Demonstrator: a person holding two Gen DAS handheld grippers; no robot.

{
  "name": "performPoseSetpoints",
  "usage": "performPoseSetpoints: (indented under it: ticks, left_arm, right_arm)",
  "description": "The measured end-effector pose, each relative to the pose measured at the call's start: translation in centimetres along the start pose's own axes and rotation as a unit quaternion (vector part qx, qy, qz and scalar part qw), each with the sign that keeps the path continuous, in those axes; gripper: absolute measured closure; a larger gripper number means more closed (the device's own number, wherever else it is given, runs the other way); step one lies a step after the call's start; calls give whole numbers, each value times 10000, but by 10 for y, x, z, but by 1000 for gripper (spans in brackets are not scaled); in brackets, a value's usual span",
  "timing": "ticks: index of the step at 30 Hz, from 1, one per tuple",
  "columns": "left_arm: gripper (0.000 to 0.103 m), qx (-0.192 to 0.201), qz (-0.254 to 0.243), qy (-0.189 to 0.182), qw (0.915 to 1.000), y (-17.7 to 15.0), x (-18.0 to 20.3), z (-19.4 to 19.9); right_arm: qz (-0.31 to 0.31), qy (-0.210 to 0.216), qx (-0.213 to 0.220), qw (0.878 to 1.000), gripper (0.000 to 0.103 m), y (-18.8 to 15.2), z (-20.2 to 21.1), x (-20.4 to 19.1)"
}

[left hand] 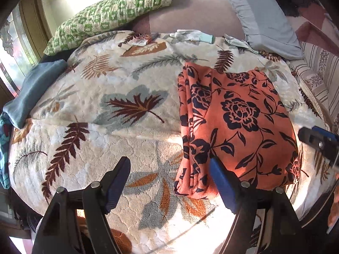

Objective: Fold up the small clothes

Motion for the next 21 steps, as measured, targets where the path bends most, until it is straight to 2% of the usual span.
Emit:
performPoseSetpoints:
  ticks: [3, 5, 8, 10, 12, 14, 16, 21]
  left_arm:
    - [17, 196, 19, 146, 9997, 8, 0, 13]
    - [17, 227, 53, 124, 9997, 10, 2, 21]
    - [17, 313, 144, 83, 9994, 13, 5, 31]
    - [16, 354, 161, 71, 9992, 14, 8, 38]
    - [5, 392, 143, -3, 9991, 14, 13, 45]
    - [1, 536, 114, -40, 9985, 15, 18, 54]
    - [0, 622, 86, -92, 9980, 15, 23, 60]
    - [0, 532, 125, -247, 9982, 12, 29, 64]
  right_arm:
    - [408, -598, 155, 9973, 18, -15, 22, -1]
    - [460, -958, 60, 9943, 16, -29, 33, 2]
    - [604, -1258, 21, 9902, 15, -42, 49, 2]
    - [731, -1383, 53, 9877, 12, -47, 59, 2]
    - [777, -1511, 167, 9853, 8, -48, 71, 1]
    - [747, -1567, 280, 9844, 2, -47, 82, 1]
    - [758, -1617, 402, 9831, 0, -45, 92, 1]
    - [810, -1719, 392, 9810, 0, -48, 102, 3]
Point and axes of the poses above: each gripper's, at about its wrist camera, not at the fingertips, and z roughly against the way its jaws point, x to its right, y to its top, the point moved 5 cm from there along -z, roughly the way its jaws point, and after that the axes turned 12 degrees about x, right-handed, at the moved point
